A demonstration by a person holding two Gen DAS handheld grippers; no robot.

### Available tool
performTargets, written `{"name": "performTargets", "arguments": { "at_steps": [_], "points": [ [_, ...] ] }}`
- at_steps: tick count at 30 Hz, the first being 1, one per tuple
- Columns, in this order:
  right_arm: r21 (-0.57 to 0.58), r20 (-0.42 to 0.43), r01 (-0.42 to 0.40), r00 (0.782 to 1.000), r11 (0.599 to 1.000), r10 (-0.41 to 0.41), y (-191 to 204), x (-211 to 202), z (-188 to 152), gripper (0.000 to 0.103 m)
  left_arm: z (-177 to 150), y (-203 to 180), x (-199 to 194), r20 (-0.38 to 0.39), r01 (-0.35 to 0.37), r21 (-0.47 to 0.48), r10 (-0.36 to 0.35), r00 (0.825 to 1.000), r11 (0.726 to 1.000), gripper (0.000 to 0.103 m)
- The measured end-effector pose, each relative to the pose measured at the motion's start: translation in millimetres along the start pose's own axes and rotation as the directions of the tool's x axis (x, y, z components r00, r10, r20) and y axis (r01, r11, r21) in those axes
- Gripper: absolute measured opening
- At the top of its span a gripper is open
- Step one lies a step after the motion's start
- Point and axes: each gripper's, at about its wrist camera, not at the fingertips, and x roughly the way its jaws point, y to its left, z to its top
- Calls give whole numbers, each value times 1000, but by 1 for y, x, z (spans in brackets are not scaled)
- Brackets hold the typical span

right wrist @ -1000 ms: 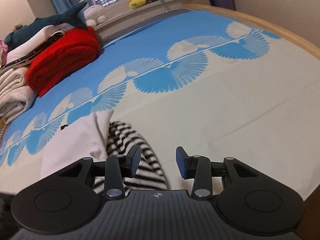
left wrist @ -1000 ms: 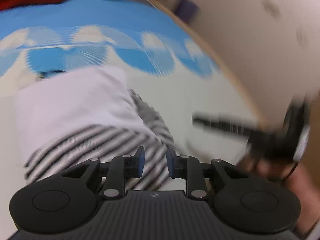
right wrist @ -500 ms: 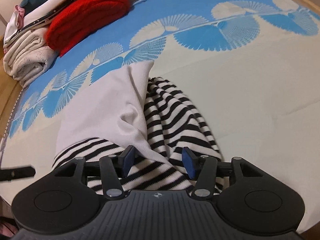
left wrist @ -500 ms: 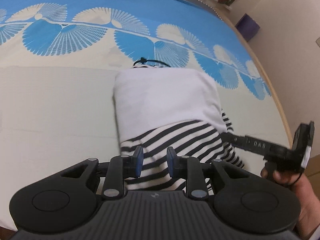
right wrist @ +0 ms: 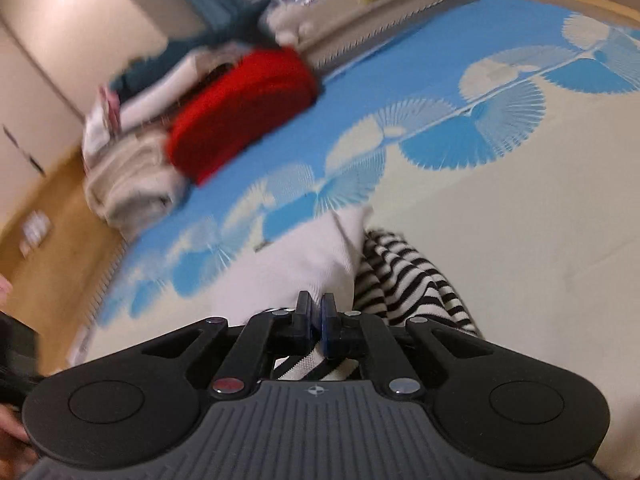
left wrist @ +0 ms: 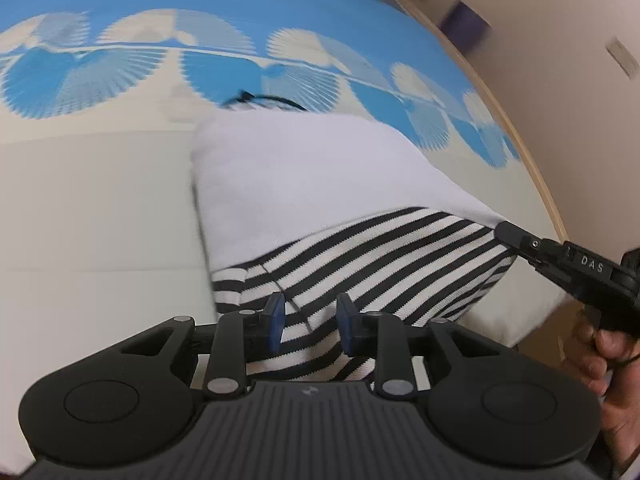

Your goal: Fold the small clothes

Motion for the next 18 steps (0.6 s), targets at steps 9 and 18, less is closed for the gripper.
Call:
{"name": "performTargets", "arguments": {
  "at_steps": [9, 18],
  "points": [
    [-78, -330, 250, 907, 965, -261, -25, 44, -33, 4, -31, -22, 57, -168, -106, 313, 165, 972, 944, 51],
    [-150, -361, 349, 851, 925, -380, -9, 71, -32, 18, -29, 4, 32, -189, -46, 263, 98, 977, 964, 55]
  ]
}}
